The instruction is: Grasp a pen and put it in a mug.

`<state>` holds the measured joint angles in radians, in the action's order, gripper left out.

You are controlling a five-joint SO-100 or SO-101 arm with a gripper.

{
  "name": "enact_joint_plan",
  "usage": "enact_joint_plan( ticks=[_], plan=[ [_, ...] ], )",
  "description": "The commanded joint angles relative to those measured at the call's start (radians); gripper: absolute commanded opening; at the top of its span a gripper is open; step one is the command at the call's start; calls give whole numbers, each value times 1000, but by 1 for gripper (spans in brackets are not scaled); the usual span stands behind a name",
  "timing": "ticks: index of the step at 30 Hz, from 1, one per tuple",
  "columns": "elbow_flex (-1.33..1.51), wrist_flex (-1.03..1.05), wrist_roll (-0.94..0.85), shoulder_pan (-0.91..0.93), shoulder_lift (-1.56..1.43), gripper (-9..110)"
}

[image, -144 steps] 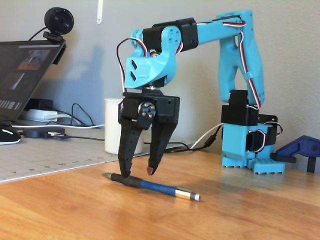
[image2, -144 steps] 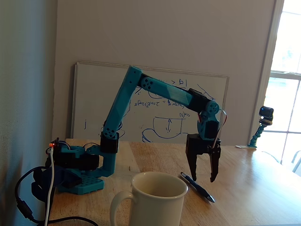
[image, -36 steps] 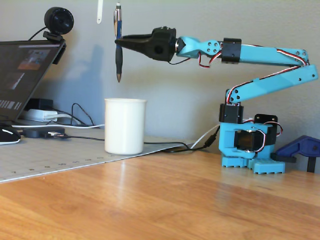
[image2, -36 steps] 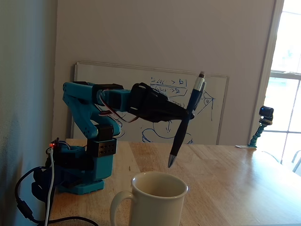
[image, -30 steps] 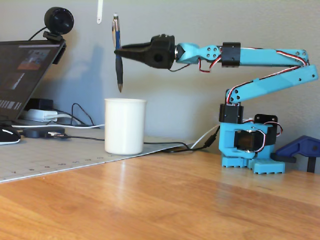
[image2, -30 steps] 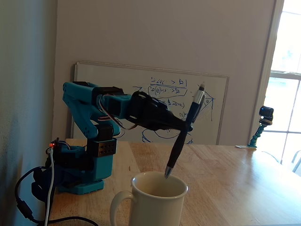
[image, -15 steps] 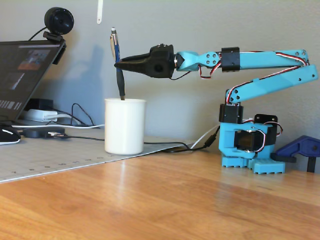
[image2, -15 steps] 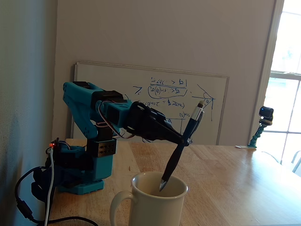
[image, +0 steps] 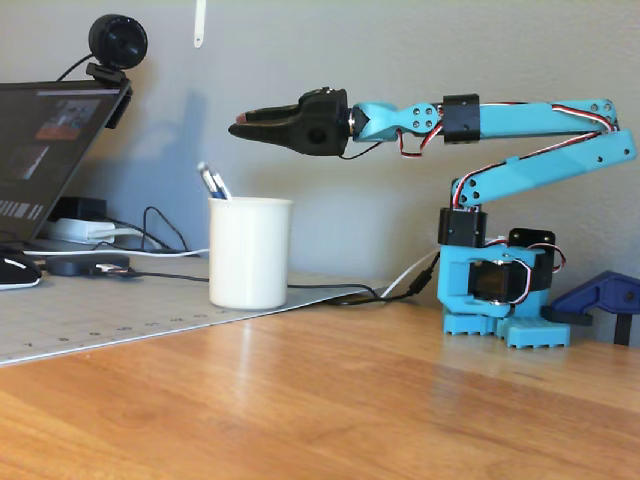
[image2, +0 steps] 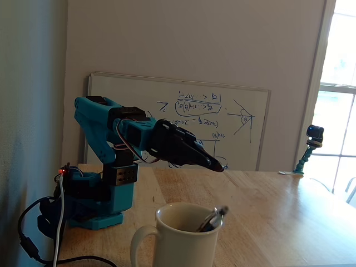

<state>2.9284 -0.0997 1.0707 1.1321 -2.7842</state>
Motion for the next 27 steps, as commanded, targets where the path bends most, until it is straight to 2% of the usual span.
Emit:
enact_joint_plan(
  ticks=[1, 6, 14, 20, 23, 27],
  plan=[
    [-31, -23, -11, -28, -28, 15],
    [-107, -15, -169, -163, -12, 15],
    [-273, 97, -712, -396, 115, 6],
    [-305, 245, -1055, -624, 150, 5],
    [-308, 359, -1144, -727, 146, 4],
    [-307, 580, -1166, -830, 110, 4]
  ],
)
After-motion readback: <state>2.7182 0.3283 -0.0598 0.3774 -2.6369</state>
